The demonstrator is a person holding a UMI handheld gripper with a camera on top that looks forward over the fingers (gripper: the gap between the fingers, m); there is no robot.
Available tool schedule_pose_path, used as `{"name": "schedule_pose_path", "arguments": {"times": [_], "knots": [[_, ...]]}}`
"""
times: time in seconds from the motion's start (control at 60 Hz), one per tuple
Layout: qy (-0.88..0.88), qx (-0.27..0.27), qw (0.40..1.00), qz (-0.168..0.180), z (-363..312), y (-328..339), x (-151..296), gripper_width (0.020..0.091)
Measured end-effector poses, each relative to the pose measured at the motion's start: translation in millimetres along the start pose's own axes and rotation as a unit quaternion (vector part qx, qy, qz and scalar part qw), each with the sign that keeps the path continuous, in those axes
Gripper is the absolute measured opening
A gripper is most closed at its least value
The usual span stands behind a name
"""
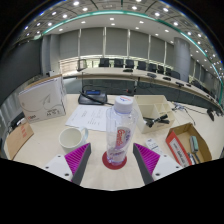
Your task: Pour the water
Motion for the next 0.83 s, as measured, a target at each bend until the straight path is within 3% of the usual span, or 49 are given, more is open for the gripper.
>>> {"name": "schedule_pose_path", "arguments": {"times": [0.2, 0.45, 0.833], "knots": [[0.003, -0.028, 1.0, -0.006, -40.3, 104.8, 6.0, 0.0865], [0.014, -0.042, 0.999, -0.01, -107.2, 218.5, -17.5, 0.086], [0.012, -0.039, 0.999, 0.0, -143.7, 282.0, -32.2, 0.0857]]}}
Point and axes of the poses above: the point between the fingertips, and its own axes, seen from behind it with the camera up: z to the right, x up, y backward, against the way the camera looks, the point moved 7 cm from there along y, backward, against the way the camera looks, and after that the axes turned 5 degrees about -x, right-handed, at the moved point
